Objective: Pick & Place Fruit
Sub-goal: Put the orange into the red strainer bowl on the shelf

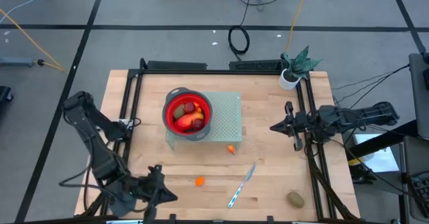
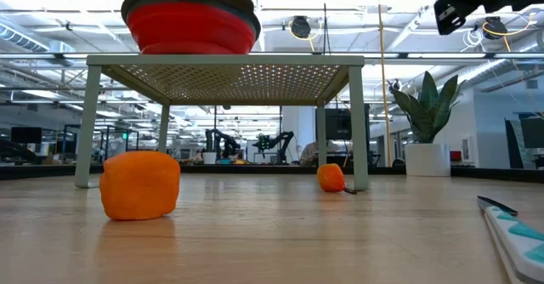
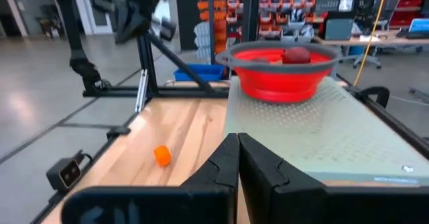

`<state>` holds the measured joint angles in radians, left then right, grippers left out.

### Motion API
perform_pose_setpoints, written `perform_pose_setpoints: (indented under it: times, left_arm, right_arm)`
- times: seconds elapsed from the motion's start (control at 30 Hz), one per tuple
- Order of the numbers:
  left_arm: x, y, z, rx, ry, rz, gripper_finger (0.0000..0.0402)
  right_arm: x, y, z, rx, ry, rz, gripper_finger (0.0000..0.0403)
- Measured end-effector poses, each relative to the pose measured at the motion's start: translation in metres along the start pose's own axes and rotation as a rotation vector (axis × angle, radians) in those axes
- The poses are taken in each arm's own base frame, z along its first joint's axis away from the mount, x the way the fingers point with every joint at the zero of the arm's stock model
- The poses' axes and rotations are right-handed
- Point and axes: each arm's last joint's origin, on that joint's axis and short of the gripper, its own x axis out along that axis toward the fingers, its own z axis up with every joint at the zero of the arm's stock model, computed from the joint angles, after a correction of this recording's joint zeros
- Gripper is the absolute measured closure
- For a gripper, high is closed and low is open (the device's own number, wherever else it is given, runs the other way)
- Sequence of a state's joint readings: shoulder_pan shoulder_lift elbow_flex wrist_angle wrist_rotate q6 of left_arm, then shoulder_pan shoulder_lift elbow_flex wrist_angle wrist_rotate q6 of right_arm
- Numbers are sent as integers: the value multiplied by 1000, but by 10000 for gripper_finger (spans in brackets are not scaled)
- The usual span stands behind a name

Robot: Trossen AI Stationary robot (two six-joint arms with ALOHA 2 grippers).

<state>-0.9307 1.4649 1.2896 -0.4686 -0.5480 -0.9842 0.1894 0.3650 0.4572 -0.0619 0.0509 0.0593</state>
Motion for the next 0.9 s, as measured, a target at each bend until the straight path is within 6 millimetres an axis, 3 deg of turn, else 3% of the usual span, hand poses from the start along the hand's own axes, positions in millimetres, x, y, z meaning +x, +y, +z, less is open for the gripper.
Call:
perform_pose_setpoints:
  times: [0.53, 0.9]
  left_arm:
    - [73, 6, -26, -279, -1, 102, 401]
    - [121, 19, -37, -265, 1, 221, 401]
  right_arm:
    - [-44, -1, 1, 15, -111, 64, 399]
    - [-39, -1, -28, 75, -98, 111, 399]
